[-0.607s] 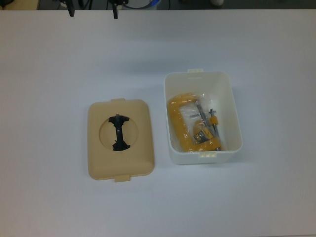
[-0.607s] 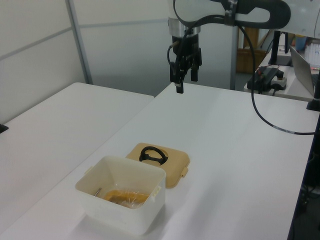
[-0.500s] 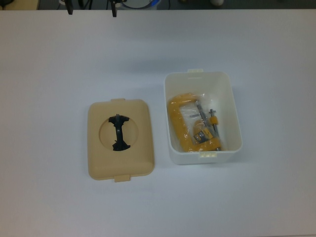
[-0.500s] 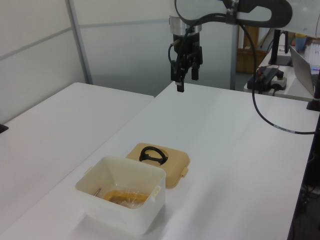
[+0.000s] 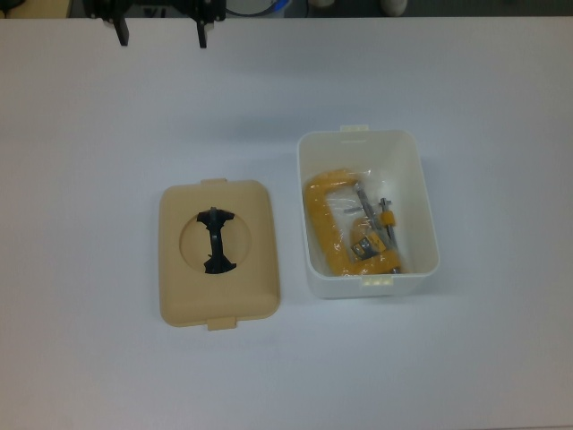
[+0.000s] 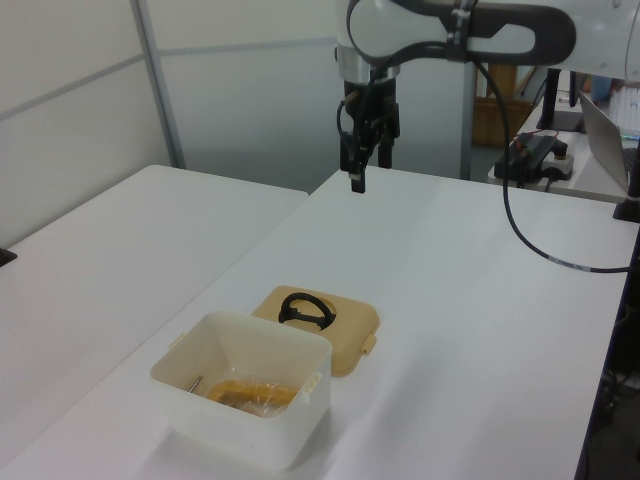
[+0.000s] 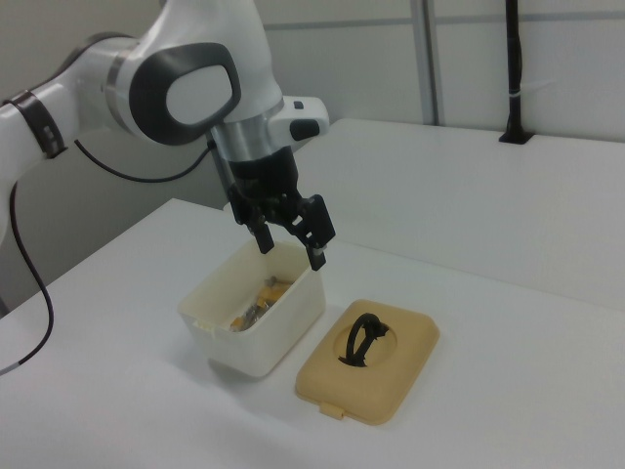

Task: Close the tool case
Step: 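Move the gripper down over the beige lid's black handle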

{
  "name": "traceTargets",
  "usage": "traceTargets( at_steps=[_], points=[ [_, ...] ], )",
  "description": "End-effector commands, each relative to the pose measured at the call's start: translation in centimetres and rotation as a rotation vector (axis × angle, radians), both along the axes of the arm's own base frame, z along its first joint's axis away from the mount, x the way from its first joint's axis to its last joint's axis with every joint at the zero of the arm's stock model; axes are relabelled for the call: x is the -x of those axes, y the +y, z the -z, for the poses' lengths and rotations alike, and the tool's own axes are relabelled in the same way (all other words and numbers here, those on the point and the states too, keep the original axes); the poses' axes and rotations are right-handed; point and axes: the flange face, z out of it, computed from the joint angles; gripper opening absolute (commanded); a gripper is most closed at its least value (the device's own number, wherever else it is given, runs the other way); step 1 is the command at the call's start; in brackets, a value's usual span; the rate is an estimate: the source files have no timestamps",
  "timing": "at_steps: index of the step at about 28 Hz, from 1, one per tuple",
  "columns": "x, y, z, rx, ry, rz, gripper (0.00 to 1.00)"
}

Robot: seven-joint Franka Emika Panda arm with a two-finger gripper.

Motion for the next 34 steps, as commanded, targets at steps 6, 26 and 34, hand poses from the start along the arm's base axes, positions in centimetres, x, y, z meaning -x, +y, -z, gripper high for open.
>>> traceTargets(
  at_steps=[6,26,34],
  points=[
    [-2.9,0.8,5.5,-0.012,-0.011,-0.013,1.0],
    [-8.8,2.9,16.0,0.051,-0.035,0.025,1.0],
    [-10.2,4.5,20.0,0.076,-0.037,0.054,1.0]
  ],
)
